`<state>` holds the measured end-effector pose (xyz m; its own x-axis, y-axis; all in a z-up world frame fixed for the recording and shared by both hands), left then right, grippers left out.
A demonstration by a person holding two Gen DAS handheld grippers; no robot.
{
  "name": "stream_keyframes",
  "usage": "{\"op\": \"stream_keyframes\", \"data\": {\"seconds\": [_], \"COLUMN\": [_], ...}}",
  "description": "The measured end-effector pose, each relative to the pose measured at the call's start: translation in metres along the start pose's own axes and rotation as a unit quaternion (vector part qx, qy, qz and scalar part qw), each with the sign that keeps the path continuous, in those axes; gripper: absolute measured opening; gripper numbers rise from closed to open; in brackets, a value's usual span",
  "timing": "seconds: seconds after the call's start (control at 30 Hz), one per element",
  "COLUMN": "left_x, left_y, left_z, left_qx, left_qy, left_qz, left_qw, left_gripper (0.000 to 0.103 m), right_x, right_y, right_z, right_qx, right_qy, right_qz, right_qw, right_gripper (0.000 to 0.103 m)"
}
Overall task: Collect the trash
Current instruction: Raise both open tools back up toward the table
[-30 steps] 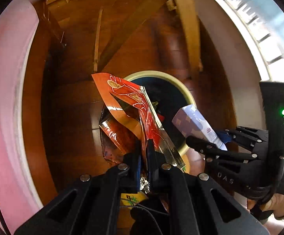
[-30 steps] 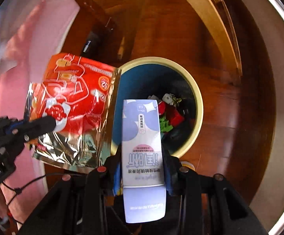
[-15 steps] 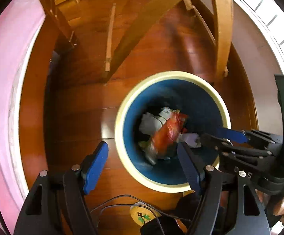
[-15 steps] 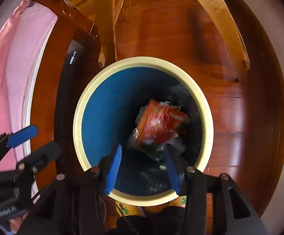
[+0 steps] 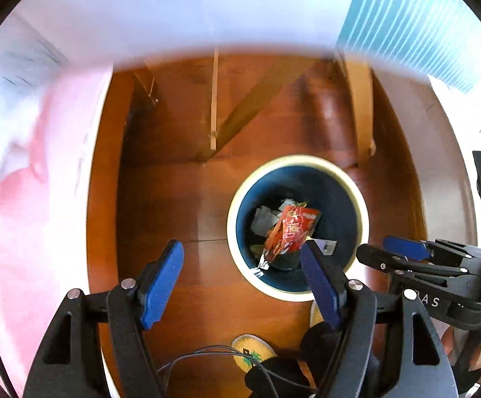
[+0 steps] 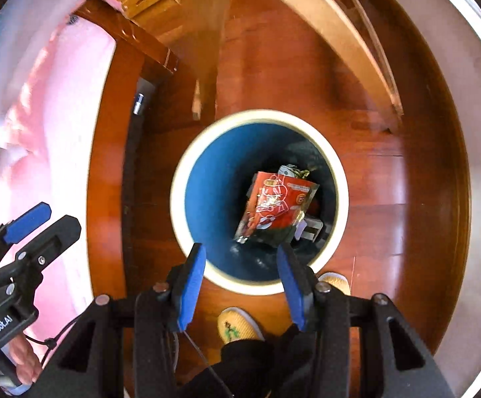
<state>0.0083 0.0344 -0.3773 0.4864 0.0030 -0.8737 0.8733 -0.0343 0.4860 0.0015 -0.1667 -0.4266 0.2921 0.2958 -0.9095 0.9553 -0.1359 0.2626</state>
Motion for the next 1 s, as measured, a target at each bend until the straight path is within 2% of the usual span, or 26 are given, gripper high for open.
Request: {"op": "stream_keyframes", "data": {"seconds": [0.23,0.5,0.6,0.67,1.0], "left_x": [-0.076,-0.163,-0.195,-0.213,-0.295], "left_y": [0.047,0.109,0.128,0.14,0.192], "left_z": [-0.005,-0.01,-0.013,-0.011,0.002], "left_qx": [-0.008,-0.015,-0.02,-0.016,0.02], "left_qy": [-0.013,-0.023,-0.031,-0.039,-0.071], "left_qz": [0.023,0.075,0.091,0.102,0.147], "left_qw": [0.9996,0.9968,0.9951,0.9939,0.9863], "left_gripper": [0.071,0.071,0.071,0.071,0.071], "right_x": [-0.082,-0.179,-0.216,-0.239,-0.333], "right_y": [0.027,0.061,0.072,0.08,0.115], "right_z": [-0.036,-0.072,-0.084,-0.092,-0.124], "right_qx": [-0.014,-0.014,-0.023,-0.03,-0.062], "right_qy": [0.001,0.017,0.019,0.021,0.007], "right_qz": [0.032,0.074,0.094,0.111,0.192], "right_qw": [0.999,0.997,0.995,0.993,0.979], "right_gripper": [0.045,0.046,0.051,0.056,0.056]}}
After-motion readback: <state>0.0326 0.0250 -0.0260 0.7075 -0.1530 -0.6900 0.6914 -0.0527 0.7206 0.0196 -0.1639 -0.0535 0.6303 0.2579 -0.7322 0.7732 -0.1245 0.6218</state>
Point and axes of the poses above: each gripper's, at about its wrist camera, not at the fingertips, and x roughly the way its jaws point, z to its right, y to its top, the point moved 4 cm from there along x, roughly the way its jaws point, and after that the axes turned 14 degrees about z, right-handed, at the moved point
